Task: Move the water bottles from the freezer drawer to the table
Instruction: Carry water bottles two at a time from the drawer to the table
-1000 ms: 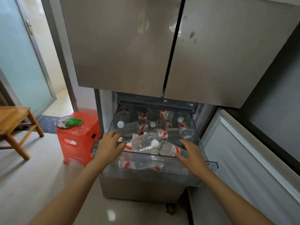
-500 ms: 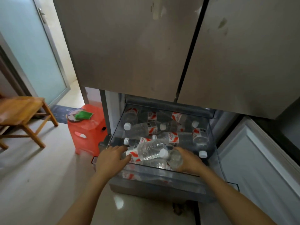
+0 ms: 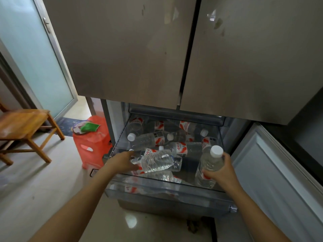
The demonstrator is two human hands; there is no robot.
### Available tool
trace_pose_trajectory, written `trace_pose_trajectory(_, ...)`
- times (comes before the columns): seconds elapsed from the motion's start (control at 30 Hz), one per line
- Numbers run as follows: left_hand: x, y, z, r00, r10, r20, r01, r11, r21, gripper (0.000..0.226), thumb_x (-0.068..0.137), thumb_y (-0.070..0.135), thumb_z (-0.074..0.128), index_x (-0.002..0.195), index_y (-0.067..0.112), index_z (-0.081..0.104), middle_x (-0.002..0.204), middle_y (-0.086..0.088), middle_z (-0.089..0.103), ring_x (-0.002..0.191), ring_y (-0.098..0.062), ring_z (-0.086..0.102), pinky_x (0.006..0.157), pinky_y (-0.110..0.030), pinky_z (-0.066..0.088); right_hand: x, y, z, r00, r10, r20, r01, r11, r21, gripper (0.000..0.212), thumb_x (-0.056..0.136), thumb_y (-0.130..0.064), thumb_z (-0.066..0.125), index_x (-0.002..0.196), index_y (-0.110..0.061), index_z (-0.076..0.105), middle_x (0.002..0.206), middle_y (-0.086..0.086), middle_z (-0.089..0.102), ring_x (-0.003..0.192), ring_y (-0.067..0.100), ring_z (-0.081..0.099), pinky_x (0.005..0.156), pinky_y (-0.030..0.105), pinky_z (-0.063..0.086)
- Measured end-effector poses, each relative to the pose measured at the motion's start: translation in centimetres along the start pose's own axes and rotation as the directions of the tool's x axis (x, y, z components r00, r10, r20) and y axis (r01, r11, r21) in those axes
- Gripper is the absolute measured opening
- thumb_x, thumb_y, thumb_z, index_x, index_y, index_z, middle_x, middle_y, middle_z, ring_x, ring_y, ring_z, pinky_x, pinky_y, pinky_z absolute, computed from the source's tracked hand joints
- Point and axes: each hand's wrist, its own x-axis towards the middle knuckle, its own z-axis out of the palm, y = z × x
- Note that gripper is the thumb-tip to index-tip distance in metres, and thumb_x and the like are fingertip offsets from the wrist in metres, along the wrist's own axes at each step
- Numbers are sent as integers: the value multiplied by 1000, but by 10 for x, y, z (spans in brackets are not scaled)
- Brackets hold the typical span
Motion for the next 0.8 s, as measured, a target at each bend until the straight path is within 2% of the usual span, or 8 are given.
trace_pose_trajectory(0.1, 20, 8, 4, 986, -30, 167, 25, 999, 33, 74, 73, 17, 72, 137, 17, 37, 139, -5, 47, 122, -23, 48, 104, -35, 40, -1, 5, 1, 999, 31, 27, -29, 997, -73, 87, 64, -3, 80, 134, -11, 27, 136, 14, 41, 124, 30, 42, 97, 35, 38)
trace_pose_trajectory(0.2, 34, 9, 10, 975, -30, 222, 16, 998, 62, 82, 71, 11, 73, 140, 17, 30, 140, -7, 44, 126, -25, 45, 105, -36, 38, 0, 4, 2, 999, 25, 32, -22, 995, -92, 87, 65, -6, 80, 133, -11, 26, 135, 14, 41, 122, 29, 43, 99, 37, 39)
trace_pose_trajectory(0.33, 39, 11, 10, 975, 61, 212, -79, 994, 75, 78, 73, 10, 72, 139, 18, 31, 136, -7, 48, 125, -25, 45, 105, -35, 36, -1, 4, 2, 999, 11, 53, -4, 992, -130, 88, 65, -8, 80, 133, -13, 25, 137, 13, 39, 124, 29, 41, 99, 36, 38)
trace_pose_trajectory(0.5, 44, 14, 10, 973, 131, 189, -159, 977, 141, 67, 70, 18, 76, 129, 20, 44, 132, -6, 50, 124, -25, 45, 107, -39, 35, -1, 7, 3, 999, -3, 50, 12, 985, -172, 85, 64, -14, 82, 129, -17, 28, 134, 10, 43, 120, 27, 45, 97, 34, 40)
trace_pose_trajectory(0.67, 46, 14, 14, 973, 156, 170, -187, 965, 182, 66, 69, 22, 76, 127, 20, 43, 130, -6, 50, 120, -24, 46, 106, -40, 37, 0, 9, 4, 1000, 2, 31, 4, 981, -192, 85, 63, -17, 83, 129, -17, 29, 132, 10, 46, 118, 27, 47, 96, 37, 42)
trace_pose_trajectory(0.8, 46, 13, 13, 974, 160, 159, -192, 958, 214, 68, 69, 25, 76, 127, 21, 41, 127, -4, 53, 117, -24, 50, 103, -41, 39, 0, 8, 4, 1000, -4, 14, 7, 982, -189, 83, 63, -15, 82, 127, -16, 30, 129, 10, 47, 115, 26, 48, 92, 33, 41)
